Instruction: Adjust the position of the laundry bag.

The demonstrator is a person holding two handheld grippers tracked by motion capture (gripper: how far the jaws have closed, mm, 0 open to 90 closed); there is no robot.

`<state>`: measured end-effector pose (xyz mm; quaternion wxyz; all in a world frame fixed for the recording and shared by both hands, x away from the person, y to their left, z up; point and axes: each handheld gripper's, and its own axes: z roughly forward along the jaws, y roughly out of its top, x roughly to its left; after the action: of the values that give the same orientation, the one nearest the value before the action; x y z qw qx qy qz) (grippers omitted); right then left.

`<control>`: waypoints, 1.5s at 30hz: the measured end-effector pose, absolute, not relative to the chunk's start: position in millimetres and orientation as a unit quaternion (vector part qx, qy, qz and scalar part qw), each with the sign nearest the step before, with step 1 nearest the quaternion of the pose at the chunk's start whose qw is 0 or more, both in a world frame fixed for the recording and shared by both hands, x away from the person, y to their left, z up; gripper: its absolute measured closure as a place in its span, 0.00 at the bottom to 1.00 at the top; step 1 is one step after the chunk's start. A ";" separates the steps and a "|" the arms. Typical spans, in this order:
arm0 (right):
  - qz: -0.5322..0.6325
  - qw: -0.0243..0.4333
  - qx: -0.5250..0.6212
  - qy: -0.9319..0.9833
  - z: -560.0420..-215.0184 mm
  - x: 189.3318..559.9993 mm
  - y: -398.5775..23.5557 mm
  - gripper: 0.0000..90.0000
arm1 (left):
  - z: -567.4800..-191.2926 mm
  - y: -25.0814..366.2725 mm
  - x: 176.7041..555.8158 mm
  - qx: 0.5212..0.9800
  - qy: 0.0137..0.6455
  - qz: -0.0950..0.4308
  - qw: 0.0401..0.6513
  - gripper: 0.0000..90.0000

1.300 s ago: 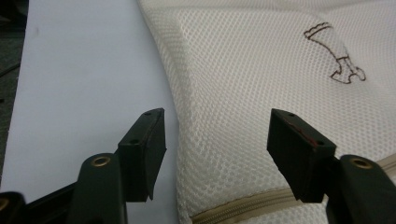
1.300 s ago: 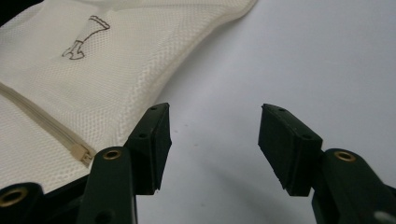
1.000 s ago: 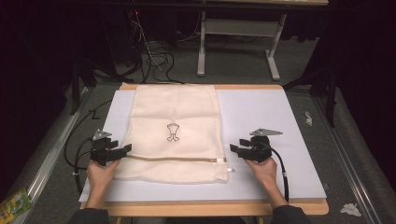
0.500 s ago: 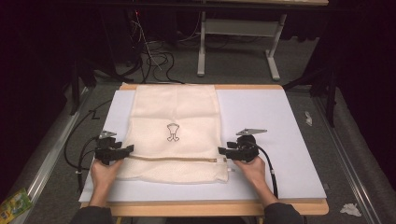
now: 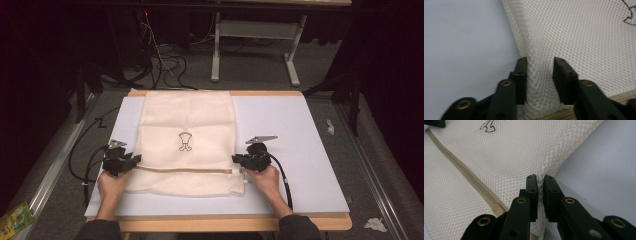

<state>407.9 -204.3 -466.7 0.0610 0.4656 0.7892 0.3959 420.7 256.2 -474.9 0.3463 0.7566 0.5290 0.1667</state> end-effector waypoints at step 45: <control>0.404 0.119 0.494 0.761 -448.6 393.5 -265.9 0.98 | -449.2 201.8 428.9 0.755 0.480 0.137 0.425 0.96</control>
<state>393.5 -265.9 -448.6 0.1190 0.4940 0.7606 0.4041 428.9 201.8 -449.2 0.4250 0.7551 0.4799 0.1373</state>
